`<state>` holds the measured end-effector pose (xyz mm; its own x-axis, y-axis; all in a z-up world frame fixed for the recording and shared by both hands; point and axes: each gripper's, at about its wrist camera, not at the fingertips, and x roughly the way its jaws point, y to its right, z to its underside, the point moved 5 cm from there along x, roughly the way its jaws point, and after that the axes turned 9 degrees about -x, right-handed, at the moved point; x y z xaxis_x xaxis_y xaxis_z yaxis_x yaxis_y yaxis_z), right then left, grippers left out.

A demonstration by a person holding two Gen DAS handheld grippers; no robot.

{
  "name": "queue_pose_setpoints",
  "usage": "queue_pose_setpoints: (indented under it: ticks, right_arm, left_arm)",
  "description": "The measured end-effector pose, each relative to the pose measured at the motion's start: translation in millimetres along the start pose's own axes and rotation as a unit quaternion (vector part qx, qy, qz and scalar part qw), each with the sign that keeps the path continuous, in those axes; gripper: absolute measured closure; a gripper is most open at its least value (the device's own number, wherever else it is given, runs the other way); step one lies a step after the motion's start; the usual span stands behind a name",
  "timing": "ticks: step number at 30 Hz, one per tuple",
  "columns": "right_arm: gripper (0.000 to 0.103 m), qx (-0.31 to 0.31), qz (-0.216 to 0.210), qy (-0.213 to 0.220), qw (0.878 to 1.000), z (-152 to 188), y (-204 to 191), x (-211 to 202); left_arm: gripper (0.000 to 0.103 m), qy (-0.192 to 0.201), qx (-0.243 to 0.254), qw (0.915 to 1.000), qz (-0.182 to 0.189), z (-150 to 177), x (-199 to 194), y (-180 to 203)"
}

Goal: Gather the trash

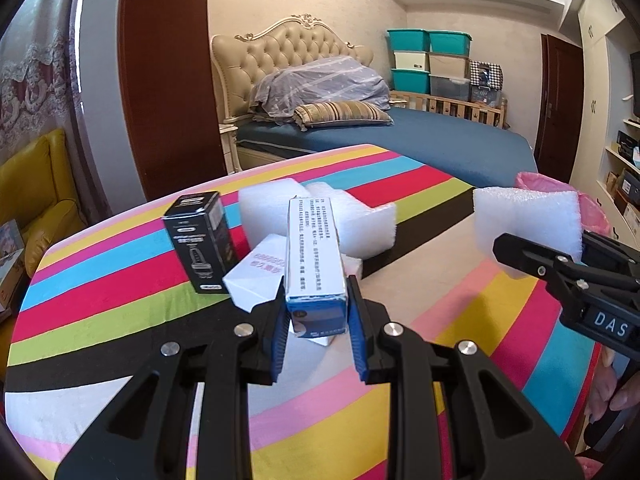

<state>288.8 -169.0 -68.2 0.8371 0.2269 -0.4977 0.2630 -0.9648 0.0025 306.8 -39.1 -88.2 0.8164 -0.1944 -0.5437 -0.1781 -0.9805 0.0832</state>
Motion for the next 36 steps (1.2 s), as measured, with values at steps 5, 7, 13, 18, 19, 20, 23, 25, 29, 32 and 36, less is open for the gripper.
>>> queue_pose_setpoints:
  ticks: [5, 7, 13, 18, 19, 20, 23, 25, 29, 32, 36]
  right_arm:
    - [0.053, 0.013, 0.011, 0.001, 1.0, 4, 15, -5]
    - [0.053, 0.018, 0.017, 0.002, 1.0, 6, 23, -7]
    - [0.053, 0.038, 0.038, 0.006, 0.999, 11, 48, -16]
    - [0.053, 0.057, 0.061, 0.012, 0.996, 16, 75, -26]
    - [0.053, 0.06, 0.065, 0.013, 0.996, 16, 79, -28]
    - [0.053, 0.062, 0.069, 0.014, 0.996, 16, 83, -30]
    - [0.053, 0.071, 0.081, 0.018, 0.994, 19, 97, -36]
    - [0.053, 0.074, 0.093, 0.021, 0.993, 20, 106, -41]
    - [0.053, 0.082, 0.114, 0.029, 0.99, 23, 126, -52]
    - [0.053, 0.089, 0.131, 0.034, 0.987, 26, 142, -61]
    - [0.053, 0.103, 0.152, 0.038, 0.982, 32, 167, -71]
  left_arm:
    - [0.077, -0.002, 0.011, 0.9999, 0.011, 2, 1, 12]
    - [0.077, -0.005, 0.017, 0.9997, 0.016, 3, 2, 19]
    - [0.077, -0.015, 0.033, 0.9988, 0.033, 4, 9, 41]
    - [0.077, -0.018, 0.052, 0.9972, 0.052, 2, 14, 62]
    - [0.077, -0.018, 0.056, 0.9967, 0.057, 2, 15, 68]
    - [0.077, -0.019, 0.06, 0.9961, 0.063, 1, 16, 74]
    - [0.077, -0.022, 0.069, 0.9944, 0.078, -1, 21, 90]
    - [0.077, -0.025, 0.077, 0.9927, 0.089, -1, 25, 104]
    - [0.077, -0.03, 0.097, 0.9884, 0.113, 0, 31, 133]
    - [0.077, -0.032, 0.11, 0.9849, 0.129, -1, 35, 152]
    - [0.077, -0.035, 0.126, 0.9801, 0.15, -3, 42, 180]
